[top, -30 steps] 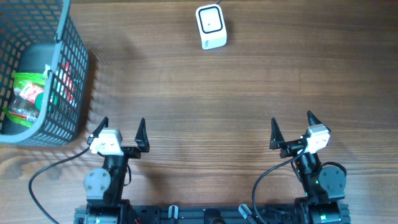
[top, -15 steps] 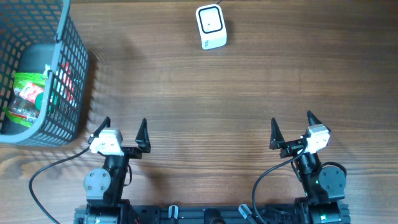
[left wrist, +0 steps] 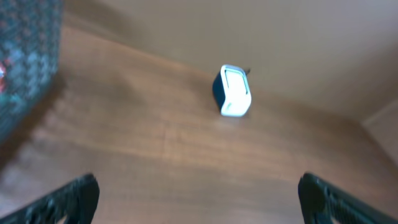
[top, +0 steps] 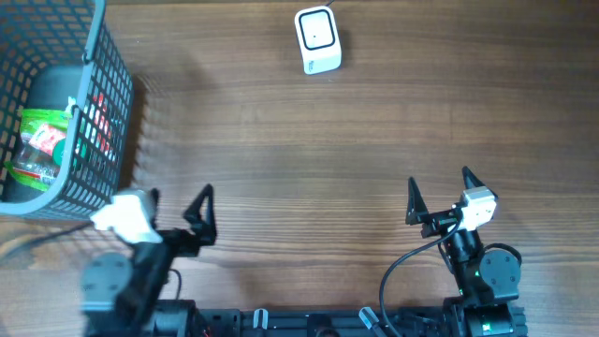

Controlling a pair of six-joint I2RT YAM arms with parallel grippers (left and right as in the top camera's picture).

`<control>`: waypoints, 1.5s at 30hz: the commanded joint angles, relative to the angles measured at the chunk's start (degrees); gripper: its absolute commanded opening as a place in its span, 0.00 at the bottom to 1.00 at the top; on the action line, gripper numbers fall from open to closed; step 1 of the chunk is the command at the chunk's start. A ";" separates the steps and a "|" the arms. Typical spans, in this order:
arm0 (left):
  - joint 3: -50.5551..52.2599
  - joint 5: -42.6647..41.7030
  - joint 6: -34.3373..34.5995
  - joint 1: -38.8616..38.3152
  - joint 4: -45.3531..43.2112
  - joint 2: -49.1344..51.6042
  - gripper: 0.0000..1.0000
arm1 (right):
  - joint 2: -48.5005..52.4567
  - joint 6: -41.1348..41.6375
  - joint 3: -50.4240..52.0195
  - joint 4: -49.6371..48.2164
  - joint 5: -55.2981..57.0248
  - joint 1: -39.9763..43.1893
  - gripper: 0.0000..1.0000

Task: Scan the item barcode
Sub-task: 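Reach the left gripper into the basket and grasp the green-capped bottle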

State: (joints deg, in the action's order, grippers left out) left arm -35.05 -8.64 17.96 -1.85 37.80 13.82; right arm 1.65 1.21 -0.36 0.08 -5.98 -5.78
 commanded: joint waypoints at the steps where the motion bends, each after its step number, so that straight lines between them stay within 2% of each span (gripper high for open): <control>1: -29.16 -0.07 1.81 0.26 13.84 17.86 1.00 | -0.24 0.42 0.04 -0.39 -0.07 0.28 1.00; 2: -39.39 -0.31 1.81 0.26 20.59 25.24 1.00 | -0.24 0.44 0.04 -0.39 -0.07 0.28 1.00; 4: -51.01 -0.28 1.84 0.26 27.34 33.07 1.00 | -0.26 0.44 0.04 -0.39 -0.07 0.28 1.00; 6: -61.42 -0.26 1.84 0.26 29.03 40.61 1.00 | -0.24 0.44 0.04 -0.39 -0.07 0.28 1.00; 8: -65.18 -0.20 1.81 0.26 28.22 44.74 1.00 | -0.24 0.42 0.04 -0.39 -0.07 0.28 1.00; 11: -65.37 4.94 2.29 0.26 24.57 47.76 1.00 | -0.26 0.42 0.04 -0.39 -0.07 0.28 1.00; 13: -65.53 13.14 8.52 1.18 24.59 50.66 1.00 | -0.24 0.42 0.04 -0.39 -0.07 0.28 1.00; 15: -66.99 17.84 8.46 5.11 25.09 55.32 0.96 | -0.24 0.42 0.04 -0.39 -0.07 0.28 1.00; 22: -69.77 17.73 11.06 24.98 25.07 73.22 0.98 | -0.24 0.44 0.04 -0.39 -0.07 0.28 1.00; 26: -69.75 16.81 11.06 32.65 28.20 80.41 1.00 | -0.26 0.42 0.04 -0.39 -0.07 0.28 1.00; 31: -67.69 16.65 10.97 34.80 33.62 86.53 0.95 | -0.24 0.44 0.04 -0.39 -0.07 0.28 1.00; 39: -59.65 17.07 10.78 34.71 29.99 94.23 0.98 | -0.26 0.42 0.04 -0.39 -0.07 0.28 1.00; 45: -58.88 16.79 9.70 34.71 28.17 96.26 1.00 | -0.24 0.44 0.04 -0.39 -0.07 0.28 1.00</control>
State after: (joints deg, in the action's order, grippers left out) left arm -94.63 7.90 28.40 32.84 67.07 109.23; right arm 1.65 1.21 -0.36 -0.01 -5.96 -5.78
